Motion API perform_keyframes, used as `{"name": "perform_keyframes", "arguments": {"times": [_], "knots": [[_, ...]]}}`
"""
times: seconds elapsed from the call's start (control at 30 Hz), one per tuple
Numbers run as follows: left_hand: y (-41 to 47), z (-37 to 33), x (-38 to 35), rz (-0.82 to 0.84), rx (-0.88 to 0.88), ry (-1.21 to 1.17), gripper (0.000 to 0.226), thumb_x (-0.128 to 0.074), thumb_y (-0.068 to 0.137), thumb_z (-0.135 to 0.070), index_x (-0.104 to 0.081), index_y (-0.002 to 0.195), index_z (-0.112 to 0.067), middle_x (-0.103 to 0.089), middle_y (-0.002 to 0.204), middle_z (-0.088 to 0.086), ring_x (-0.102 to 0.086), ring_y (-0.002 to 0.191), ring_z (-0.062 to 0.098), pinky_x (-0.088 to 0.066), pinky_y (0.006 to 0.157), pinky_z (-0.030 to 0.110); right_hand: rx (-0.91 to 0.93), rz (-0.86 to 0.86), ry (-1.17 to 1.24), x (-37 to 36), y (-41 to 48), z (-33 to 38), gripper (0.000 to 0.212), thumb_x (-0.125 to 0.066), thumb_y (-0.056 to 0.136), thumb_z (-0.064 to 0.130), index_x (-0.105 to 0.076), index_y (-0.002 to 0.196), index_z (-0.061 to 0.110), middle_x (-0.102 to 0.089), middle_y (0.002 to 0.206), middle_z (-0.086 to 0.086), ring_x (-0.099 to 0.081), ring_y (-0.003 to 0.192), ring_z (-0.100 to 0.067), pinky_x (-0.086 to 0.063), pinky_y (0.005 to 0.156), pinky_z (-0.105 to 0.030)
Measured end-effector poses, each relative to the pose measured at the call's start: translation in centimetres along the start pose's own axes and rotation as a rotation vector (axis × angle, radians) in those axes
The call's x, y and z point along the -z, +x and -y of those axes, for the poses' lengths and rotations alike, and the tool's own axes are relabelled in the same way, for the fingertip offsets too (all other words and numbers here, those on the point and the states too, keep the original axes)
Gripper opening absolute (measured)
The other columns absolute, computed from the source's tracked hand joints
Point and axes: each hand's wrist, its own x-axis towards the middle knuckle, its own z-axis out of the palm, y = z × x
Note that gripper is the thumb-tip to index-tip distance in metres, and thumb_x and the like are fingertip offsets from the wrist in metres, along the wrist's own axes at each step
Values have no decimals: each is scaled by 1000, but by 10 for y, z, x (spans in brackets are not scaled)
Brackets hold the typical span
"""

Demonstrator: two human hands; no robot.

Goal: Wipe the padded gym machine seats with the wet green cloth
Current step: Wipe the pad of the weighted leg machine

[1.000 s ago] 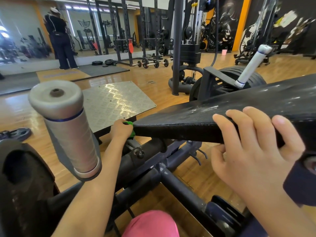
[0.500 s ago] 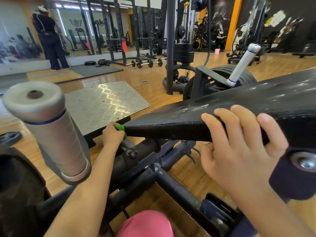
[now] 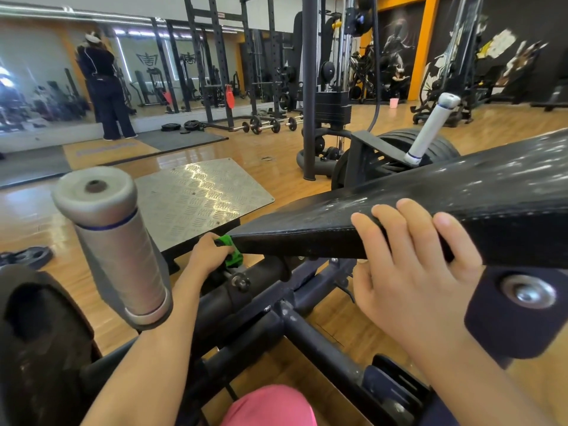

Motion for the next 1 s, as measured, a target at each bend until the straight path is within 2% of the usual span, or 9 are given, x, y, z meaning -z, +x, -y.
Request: {"name": "perform_keyframes", "arguments": {"times": [0.17, 0.3, 0.43, 0.53, 0.7, 0.8, 0.9, 1.0], "knots": [[-20, -19, 2, 17, -67, 16, 33, -72, 83, -20, -53, 108, -12, -63, 103, 10, -61, 95, 24, -51, 88, 42, -14, 23, -1, 0, -1, 1, 31, -52, 82, 12, -67, 109, 12, -67, 109, -7, -54, 114, -26, -17, 112, -36], [-48, -34, 1, 0, -92, -62, 33, -70, 85, -21, -51, 110, -12, -62, 104, 10, -61, 95, 24, -51, 90, 44, -37, 45, 12, 3, 0, 2, 32, -52, 82, 10, -66, 111, 12, -66, 111, -6, -51, 117, -25, -14, 115, -35], [-86, -52, -11, -73, -118, -85, 33, -65, 90, -23, -48, 116, -12, -56, 103, 4, -54, 95, 19, -44, 81, 33, -22, 82, 12, 8, 0, 0, 34, -51, 83, 9, -66, 113, 11, -66, 113, -7, -51, 118, -25, -13, 116, -34], [-109, -63, -14, -108, -165, -92, 30, -63, 92, -23, -47, 115, -14, -53, 101, 2, -52, 90, 16, -40, 77, 31, -8, 106, -4, 10, 1, -1, 34, -53, 82, 10, -65, 114, 12, -66, 114, -6, -50, 119, -25, -13, 116, -34], [-135, -77, -19, -131, -197, -142, 24, -62, 92, -22, -45, 110, -20, -51, 95, -4, -51, 80, 7, -47, 75, 30, -19, 123, -13, 13, 3, 0, 33, -52, 83, 9, -67, 112, 14, -67, 114, -5, -49, 119, -23, -14, 115, -34], [-152, -84, -22, -118, -236, -136, 25, -60, 94, -21, -42, 111, -21, -53, 92, -8, -52, 77, 2, -44, 70, 23, -20, 173, -40, 15, 0, 1, 33, -51, 86, 9, -66, 114, 15, -67, 115, -3, -48, 120, -21, -14, 115, -32], [-168, -97, -20, -77, -290, -125, 25, -61, 93, -22, -42, 110, -22, -54, 88, -16, -52, 77, -5, -41, 64, 15, -63, 239, -45, 18, 1, 3, 35, -48, 88, 8, -67, 115, 18, -68, 116, -2, -48, 121, -19, -6, 118, -30], [-184, -113, -15, -10, -263, -106, 25, -62, 92, -21, -43, 108, -24, -55, 87, -16, -55, 78, -8, -41, 59, 10, -116, 386, -28, 30, 3, 7, 40, -43, 91, 9, -66, 122, 19, -66, 123, 0, -46, 124, -18, -3, 118, -30]]}}
